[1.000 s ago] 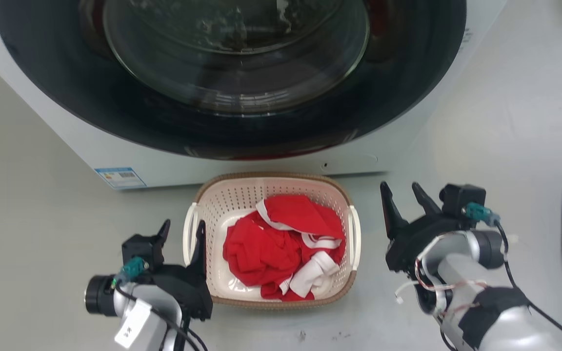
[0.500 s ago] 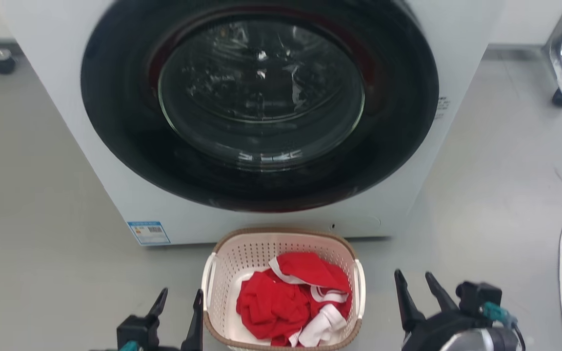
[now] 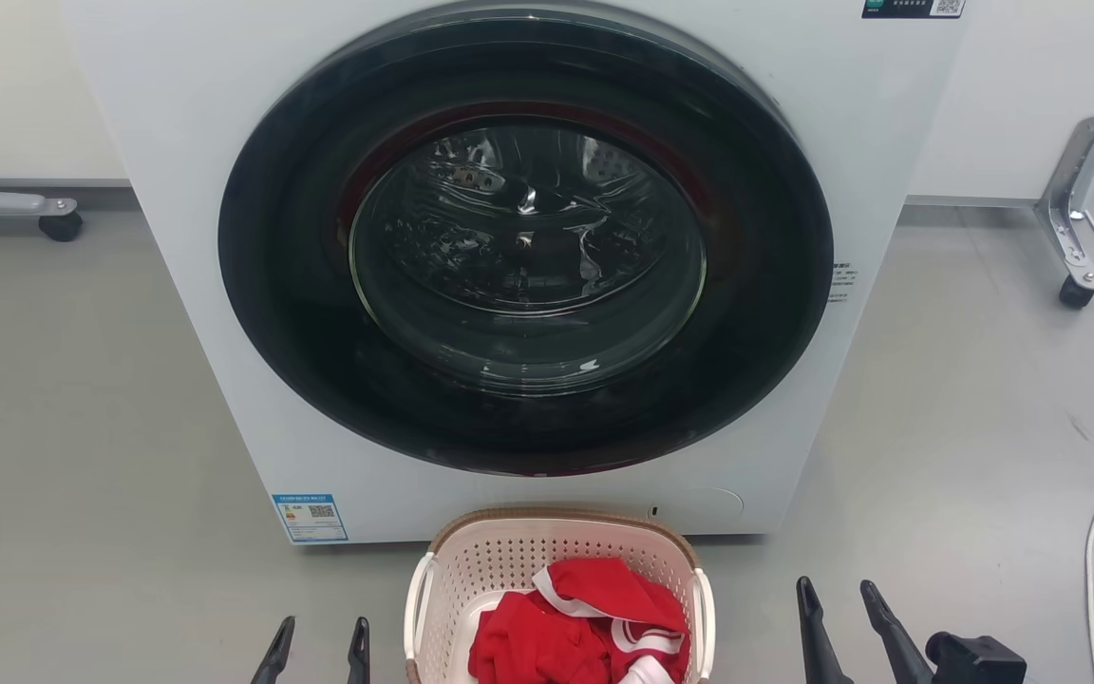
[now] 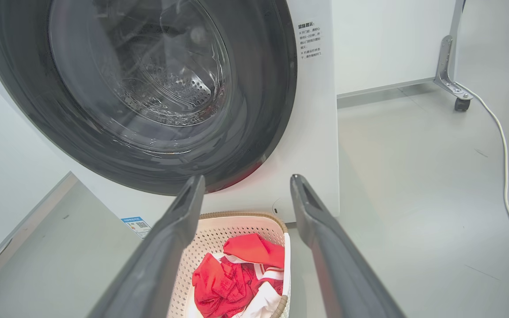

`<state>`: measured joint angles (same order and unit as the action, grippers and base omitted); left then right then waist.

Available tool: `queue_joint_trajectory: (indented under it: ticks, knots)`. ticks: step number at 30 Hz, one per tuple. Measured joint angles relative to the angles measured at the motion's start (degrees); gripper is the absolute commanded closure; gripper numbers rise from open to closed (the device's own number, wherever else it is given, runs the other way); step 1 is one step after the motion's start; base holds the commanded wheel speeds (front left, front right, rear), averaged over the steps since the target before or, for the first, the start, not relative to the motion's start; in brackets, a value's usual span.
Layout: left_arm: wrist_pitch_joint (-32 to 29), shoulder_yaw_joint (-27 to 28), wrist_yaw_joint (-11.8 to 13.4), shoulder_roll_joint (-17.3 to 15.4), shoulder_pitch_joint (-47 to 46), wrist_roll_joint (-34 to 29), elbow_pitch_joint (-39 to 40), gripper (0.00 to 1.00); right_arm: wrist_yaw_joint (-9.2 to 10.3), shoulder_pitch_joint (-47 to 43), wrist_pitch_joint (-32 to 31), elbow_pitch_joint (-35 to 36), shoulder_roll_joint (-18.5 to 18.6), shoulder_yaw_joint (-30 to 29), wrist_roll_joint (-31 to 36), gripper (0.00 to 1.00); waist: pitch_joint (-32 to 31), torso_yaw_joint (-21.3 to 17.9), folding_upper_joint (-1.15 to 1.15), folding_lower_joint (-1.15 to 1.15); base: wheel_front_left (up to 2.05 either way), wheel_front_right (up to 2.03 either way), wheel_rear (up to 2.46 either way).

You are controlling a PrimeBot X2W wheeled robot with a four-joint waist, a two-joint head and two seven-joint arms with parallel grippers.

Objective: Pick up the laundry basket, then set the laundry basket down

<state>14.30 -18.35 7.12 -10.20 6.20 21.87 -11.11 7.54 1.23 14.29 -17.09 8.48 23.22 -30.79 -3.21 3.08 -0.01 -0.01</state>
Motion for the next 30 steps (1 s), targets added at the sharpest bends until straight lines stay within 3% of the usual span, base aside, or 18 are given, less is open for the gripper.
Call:
queue_joint_trajectory:
  ticks: [12, 30]
  knots:
    - [0.0, 2.78, 0.0, 1.15, 2.02, -3.67, 6.26, 0.0, 0.0, -4.28, 0.0, 9.14, -1.99, -3.99, 7.95, 0.0, 0.31, -0.36, 0.01, 0.01, 0.0, 0.0, 0.0]
    - [0.0, 5.2, 0.0, 2.13, 3.42, -5.86, 10.18, 0.0, 0.0, -6.06, 0.01, 14.94, -3.28, -6.6, 13.01, 0.0, 0.88, -0.95, 0.01, 0.01, 0.0, 0.0, 0.0]
